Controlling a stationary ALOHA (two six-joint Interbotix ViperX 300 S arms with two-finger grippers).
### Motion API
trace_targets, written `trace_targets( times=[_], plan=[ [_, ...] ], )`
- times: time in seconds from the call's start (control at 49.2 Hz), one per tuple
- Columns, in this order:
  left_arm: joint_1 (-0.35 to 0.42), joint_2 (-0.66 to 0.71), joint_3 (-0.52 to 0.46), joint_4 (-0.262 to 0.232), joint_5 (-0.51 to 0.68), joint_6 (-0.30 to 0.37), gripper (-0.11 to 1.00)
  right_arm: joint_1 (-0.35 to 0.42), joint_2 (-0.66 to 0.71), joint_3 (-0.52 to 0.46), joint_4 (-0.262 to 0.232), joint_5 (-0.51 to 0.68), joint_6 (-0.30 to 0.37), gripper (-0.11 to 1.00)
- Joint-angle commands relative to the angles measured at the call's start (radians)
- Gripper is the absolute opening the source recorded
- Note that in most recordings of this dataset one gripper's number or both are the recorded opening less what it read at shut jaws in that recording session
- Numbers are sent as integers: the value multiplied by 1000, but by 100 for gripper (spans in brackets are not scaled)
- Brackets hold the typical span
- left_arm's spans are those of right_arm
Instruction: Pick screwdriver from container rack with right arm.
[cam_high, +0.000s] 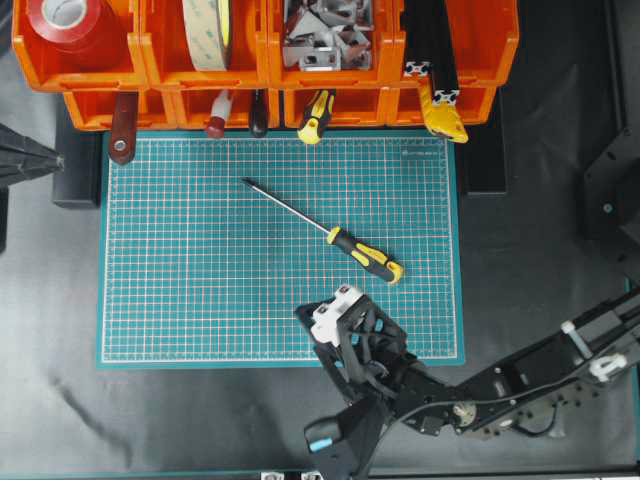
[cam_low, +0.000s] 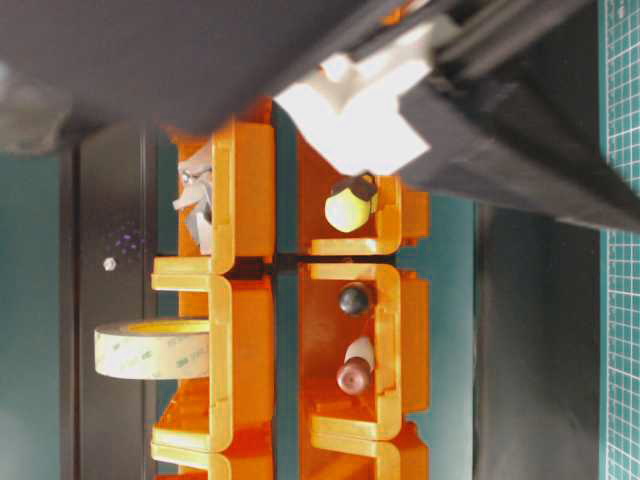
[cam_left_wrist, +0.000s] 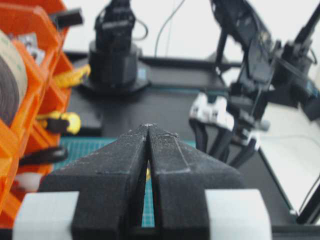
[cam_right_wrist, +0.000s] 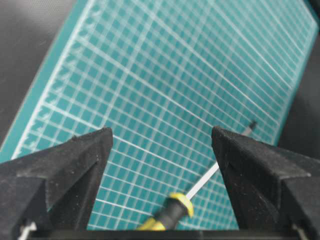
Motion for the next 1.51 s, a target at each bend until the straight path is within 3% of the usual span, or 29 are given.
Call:
trace_targets(
  times=[0.0,0.366,0.895,1.241,1.485],
  plan=[
    [-2,-5,-18,3,11,-2,0,-2,-69,-28,-2,54,44,79],
    [0,-17,-20,3,48,2,0,3,-278,46,-3,107,319,79],
    [3,-21,-21,3,60,3,0,-12,-759,396,-61,-6,652,78],
    [6,-20,-26,3,58,2,0,-72,-1112,566,-69,-101,670,78],
    [8,-20,-32,3,60,3,0,-97,-1229,652,-69,-215,655,77]
  ],
)
